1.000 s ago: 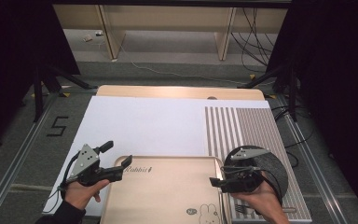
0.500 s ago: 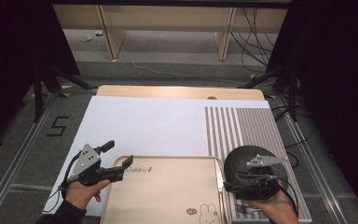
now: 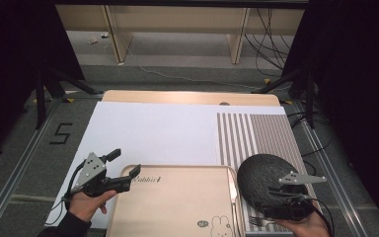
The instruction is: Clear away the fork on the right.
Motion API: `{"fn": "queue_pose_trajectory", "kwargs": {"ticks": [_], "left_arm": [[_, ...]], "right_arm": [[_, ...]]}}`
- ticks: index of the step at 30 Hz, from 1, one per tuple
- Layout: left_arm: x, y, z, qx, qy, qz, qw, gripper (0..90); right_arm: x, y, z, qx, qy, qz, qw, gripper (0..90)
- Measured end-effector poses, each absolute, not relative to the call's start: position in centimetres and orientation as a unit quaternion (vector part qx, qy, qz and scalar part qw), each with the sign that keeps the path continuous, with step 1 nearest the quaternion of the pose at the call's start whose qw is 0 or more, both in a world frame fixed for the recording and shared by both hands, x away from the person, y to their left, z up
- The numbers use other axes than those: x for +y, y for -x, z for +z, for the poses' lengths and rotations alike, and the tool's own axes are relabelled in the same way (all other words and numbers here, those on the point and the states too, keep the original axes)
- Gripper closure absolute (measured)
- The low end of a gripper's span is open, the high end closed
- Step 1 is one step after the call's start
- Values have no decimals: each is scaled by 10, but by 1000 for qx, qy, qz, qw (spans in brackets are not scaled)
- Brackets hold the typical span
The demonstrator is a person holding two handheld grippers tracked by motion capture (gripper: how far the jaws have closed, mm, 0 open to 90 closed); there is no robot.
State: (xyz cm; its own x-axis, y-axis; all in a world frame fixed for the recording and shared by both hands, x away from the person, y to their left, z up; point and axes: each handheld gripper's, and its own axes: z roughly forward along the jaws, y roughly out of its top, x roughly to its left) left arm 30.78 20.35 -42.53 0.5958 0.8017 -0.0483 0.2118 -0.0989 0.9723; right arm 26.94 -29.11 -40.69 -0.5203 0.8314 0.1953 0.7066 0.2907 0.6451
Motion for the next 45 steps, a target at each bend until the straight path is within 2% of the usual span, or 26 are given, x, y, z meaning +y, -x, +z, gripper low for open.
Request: {"fn": "queue_pose_trajectory", "kwargs": {"ticks": [20,45], "left_arm": [[203,-308,-425,367,-692,260,565,158],[203,-308,-425,364,-692,260,566,157]], "right_arm": [[-311,-261,-412,806,-492,309,113,249],[-333,-253,-421,818,-517,231,102,254]]}}
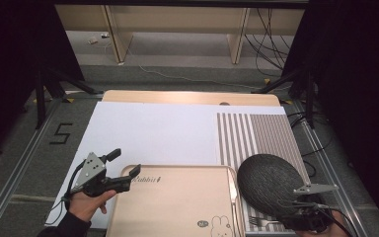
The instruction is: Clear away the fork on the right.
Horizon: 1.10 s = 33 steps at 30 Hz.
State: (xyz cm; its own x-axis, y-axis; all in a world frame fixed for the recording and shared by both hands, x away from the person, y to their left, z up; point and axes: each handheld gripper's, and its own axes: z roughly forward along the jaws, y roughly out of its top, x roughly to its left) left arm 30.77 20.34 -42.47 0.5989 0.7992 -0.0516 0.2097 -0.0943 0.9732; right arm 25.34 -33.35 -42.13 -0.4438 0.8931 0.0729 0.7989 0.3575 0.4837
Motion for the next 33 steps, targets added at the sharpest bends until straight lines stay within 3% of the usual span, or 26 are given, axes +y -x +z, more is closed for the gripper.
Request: {"fn": "queue_pose_trajectory", "kwargs": {"ticks": [33], "left_arm": [[203,-308,-425,363,-694,261,565,158]], "right_arm": [[-364,-254,-446,811,-555,179,53,258]]}}
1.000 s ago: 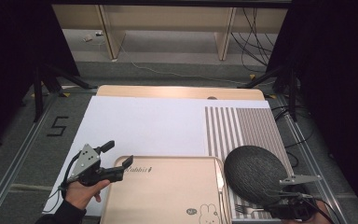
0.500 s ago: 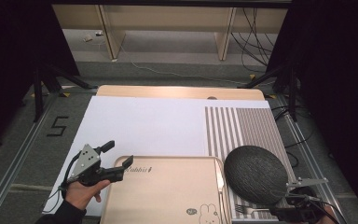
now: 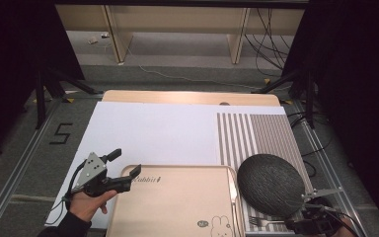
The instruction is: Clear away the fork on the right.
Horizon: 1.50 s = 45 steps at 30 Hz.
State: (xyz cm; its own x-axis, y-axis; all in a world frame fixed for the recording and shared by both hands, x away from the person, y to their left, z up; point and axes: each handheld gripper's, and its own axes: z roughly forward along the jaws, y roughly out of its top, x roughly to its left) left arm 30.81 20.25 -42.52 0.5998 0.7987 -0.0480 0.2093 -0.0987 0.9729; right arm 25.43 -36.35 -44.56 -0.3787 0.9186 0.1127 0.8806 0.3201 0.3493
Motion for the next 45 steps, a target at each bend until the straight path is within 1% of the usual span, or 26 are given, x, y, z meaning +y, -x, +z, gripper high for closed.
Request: {"fn": "queue_pose_trajectory", "kwargs": {"ticks": [14,22,30,33,34,36,37,42,45], "left_arm": [[202,-308,-425,363,-694,261,564,158],[202,-308,-425,362,-695,260,565,158],[202,-308,-425,362,-696,260,563,158],[202,-308,-425,362,-695,260,563,158],[202,-308,-425,362,-695,260,563,158],[202,-308,-425,362,-695,260,564,158],[202,-308,-425,361,-696,260,563,158],[201,-308,-426,361,-697,260,562,158],[201,-308,-426,362,-698,260,561,158]], "right_arm": [[-357,-261,-453,823,-541,170,36,263],[-354,-261,-454,826,-538,164,36,265],[-349,-257,-453,837,-525,149,36,294],[-347,-257,-453,842,-519,139,41,312],[-344,-256,-452,848,-513,129,45,348],[-343,-256,-452,851,-508,126,47,364],[-340,-255,-452,857,-499,117,58,410],[-333,-253,-451,869,-480,95,71,499],[-332,-253,-451,874,-472,92,70,518]]}}
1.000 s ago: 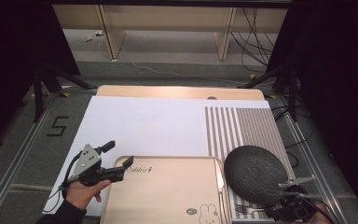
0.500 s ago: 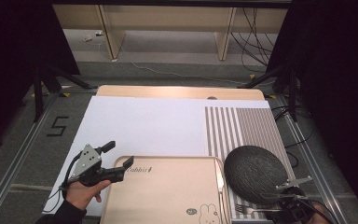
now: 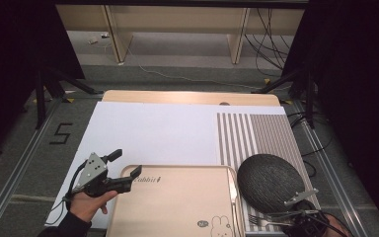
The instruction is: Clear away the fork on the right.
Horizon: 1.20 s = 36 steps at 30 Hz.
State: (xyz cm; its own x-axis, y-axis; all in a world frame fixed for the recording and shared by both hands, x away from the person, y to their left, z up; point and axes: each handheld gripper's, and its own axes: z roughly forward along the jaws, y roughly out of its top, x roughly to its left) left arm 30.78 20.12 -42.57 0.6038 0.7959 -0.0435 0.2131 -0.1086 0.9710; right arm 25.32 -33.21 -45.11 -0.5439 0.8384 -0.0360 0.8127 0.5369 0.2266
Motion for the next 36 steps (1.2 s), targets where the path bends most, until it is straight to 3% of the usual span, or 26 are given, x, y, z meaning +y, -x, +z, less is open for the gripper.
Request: {"fn": "queue_pose_trajectory", "kwargs": {"ticks": [19,36], "left_arm": [[201,-308,-426,361,-698,258,562,158],[200,-308,-427,361,-698,259,561,158]], "right_arm": [[-308,-254,-449,930,-356,39,88,736],[-295,-253,-450,954,-284,3,94,817]]}}
